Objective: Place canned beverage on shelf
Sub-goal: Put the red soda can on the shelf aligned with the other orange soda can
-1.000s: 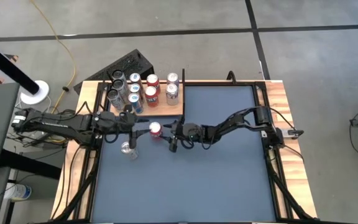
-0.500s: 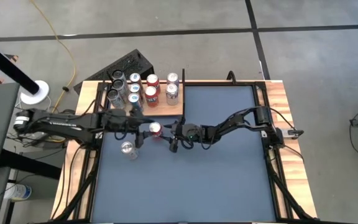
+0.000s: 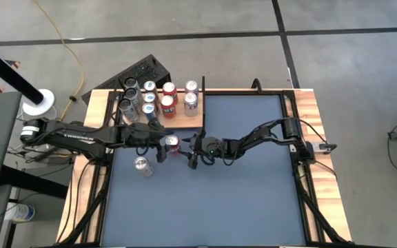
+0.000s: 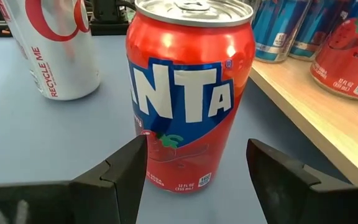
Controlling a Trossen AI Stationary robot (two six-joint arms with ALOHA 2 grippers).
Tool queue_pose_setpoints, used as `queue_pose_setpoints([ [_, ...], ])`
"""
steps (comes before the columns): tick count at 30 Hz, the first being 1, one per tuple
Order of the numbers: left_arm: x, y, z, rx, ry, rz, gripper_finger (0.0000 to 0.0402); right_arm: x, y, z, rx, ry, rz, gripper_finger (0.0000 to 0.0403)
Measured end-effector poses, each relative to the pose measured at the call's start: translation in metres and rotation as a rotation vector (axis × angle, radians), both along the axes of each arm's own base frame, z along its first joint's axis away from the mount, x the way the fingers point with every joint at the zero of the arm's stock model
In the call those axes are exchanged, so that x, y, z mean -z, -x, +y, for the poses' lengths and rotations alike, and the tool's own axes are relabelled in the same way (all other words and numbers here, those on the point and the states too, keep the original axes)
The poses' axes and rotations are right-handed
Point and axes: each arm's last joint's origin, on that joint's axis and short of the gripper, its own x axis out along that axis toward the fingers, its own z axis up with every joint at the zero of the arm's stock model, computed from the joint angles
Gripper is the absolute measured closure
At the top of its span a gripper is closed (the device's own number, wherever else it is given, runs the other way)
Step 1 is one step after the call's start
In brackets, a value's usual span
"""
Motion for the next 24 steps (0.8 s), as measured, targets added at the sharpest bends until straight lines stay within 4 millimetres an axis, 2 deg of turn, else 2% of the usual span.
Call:
queue_pose_setpoints([
  [7,0.0073,-0.0062,0.0009,-0.032,0.025,0.012,0.0120,-0.0001,0.0000,-0.0001,-0.008,0.024,0.006,0.0143],
  [12,0.0080,-0.0065,0.0022,-0.059,-0.019,0.024,0.0120,-0.0001,0.0000,-0.0003,-0.010,0.031,0.008,0.0143],
  [24,0.0080,-0.0066,0.0019,-0.018,-0.080,0.046,0.0120,0.0000,0.0000,-0.0006,-0.009,0.031,0.009,0.0143],
])
